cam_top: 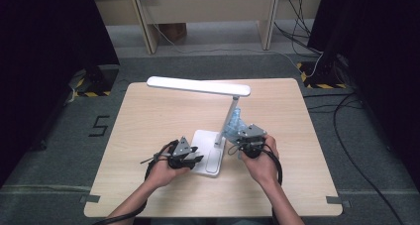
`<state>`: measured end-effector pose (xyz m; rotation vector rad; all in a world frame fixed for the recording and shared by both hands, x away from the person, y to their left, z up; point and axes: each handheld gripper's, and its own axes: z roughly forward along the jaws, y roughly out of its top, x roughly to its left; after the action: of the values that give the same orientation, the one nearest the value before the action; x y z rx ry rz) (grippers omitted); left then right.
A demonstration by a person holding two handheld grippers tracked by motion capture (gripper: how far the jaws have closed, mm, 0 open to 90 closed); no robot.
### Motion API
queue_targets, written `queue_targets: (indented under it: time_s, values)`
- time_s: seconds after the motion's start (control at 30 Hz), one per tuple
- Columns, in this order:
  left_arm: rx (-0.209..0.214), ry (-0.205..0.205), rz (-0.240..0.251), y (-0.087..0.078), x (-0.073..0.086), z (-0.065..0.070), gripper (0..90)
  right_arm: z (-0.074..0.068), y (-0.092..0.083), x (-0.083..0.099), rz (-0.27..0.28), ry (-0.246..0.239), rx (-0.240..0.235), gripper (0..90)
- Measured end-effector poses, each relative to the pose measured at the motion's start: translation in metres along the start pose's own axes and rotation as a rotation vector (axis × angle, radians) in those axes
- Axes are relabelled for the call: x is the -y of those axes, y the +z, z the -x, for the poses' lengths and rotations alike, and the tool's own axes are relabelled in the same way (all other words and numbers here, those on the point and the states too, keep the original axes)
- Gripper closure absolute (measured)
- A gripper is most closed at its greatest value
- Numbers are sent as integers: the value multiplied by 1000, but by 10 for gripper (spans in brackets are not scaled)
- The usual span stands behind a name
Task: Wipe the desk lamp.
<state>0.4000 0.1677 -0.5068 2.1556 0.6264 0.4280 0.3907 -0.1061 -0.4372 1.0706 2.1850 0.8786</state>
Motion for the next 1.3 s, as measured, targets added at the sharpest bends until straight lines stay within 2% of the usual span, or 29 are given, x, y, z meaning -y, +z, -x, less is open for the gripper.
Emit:
queue_targets:
  time_s: [0.03,0.07,0.13,0.2,0.5,0.57,0.6,0.73,0.87,1.07,1.3]
  values:
    - [0,0,0,0,0,0,564,-1,2,1,-4,10,0,728]
    - [0,0,0,0,0,0,563,-1,3,1,-7,-4,-2,728]
    - [0,-1,1,0,0,0,563,-3,5,3,-16,8,-2,728]
    - [-2,1,1,0,0,0,563,-2,8,4,-23,-5,-8,728]
    - [-1,4,1,0,0,1,571,-9,21,11,-72,-8,-19,727]
    - [-1,4,2,0,0,1,572,-9,24,12,-78,-29,-22,728]
    - [-1,5,2,0,0,1,572,-10,25,13,-86,-21,-21,727]
    - [-1,6,0,0,0,1,572,-12,31,15,-103,-45,-20,727]
    - [-5,8,2,0,0,1,572,-13,36,17,-114,-62,-18,727]
    - [-5,8,4,0,0,1,572,-13,40,20,-120,-53,-35,727]
    - [-6,7,5,0,1,1,572,-12,42,22,-127,-77,-44,727]
